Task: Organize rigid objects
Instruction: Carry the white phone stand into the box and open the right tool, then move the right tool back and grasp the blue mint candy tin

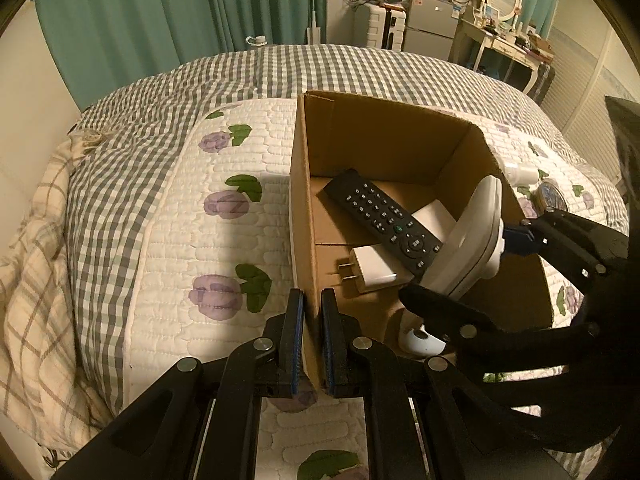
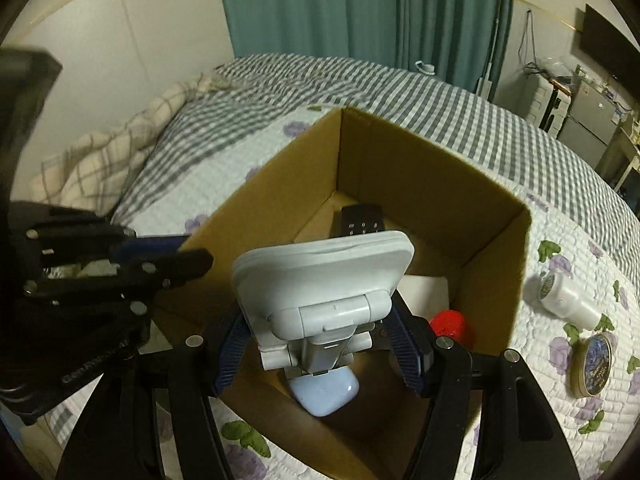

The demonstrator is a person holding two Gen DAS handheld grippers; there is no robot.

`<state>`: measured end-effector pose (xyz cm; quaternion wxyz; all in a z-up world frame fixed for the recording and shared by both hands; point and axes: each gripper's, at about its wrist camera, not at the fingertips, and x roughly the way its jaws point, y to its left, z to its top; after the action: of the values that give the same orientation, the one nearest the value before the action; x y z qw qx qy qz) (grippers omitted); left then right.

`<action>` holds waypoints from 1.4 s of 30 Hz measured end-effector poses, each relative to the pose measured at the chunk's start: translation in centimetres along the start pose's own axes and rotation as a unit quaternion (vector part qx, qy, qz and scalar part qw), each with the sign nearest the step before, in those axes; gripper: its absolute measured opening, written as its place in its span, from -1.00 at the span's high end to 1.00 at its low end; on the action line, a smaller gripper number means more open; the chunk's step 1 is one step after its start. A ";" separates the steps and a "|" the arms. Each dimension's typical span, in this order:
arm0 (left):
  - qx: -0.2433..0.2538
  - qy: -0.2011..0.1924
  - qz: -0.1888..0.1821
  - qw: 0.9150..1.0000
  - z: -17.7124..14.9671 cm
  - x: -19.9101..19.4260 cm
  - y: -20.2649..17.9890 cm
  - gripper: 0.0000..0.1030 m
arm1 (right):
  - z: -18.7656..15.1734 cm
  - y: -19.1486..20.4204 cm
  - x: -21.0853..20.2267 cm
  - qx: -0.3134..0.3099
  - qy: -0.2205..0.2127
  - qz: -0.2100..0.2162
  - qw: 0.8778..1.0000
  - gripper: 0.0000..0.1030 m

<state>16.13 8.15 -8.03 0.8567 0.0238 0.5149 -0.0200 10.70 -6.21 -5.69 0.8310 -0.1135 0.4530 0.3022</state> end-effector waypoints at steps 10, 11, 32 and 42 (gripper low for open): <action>-0.003 0.001 0.000 1.000 0.1 0.1 0.1 0.84 | 1.1 -0.8 1.7 0.013 0.008 -0.016 1.000 -0.26; -0.004 0.001 -0.001 1.000 0.1 0.1 0.1 0.84 | 1.1 -1.0 1.7 0.019 0.006 -0.015 1.000 -0.26; -0.009 0.010 0.019 1.000 0.3 0.7 -0.2 0.84 | -2.4 -10.1 -10.4 0.062 -0.109 -0.124 0.984 -0.79; -0.009 0.017 0.034 0.999 0.4 0.9 -0.6 0.84 | -9.4 -21.1 -9.9 0.129 -0.063 -0.237 0.961 -0.92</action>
<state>16.92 7.53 -8.63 0.8480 0.0340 0.5287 0.0146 13.01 -31.23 -4.65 0.9132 -0.0900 0.3952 0.0424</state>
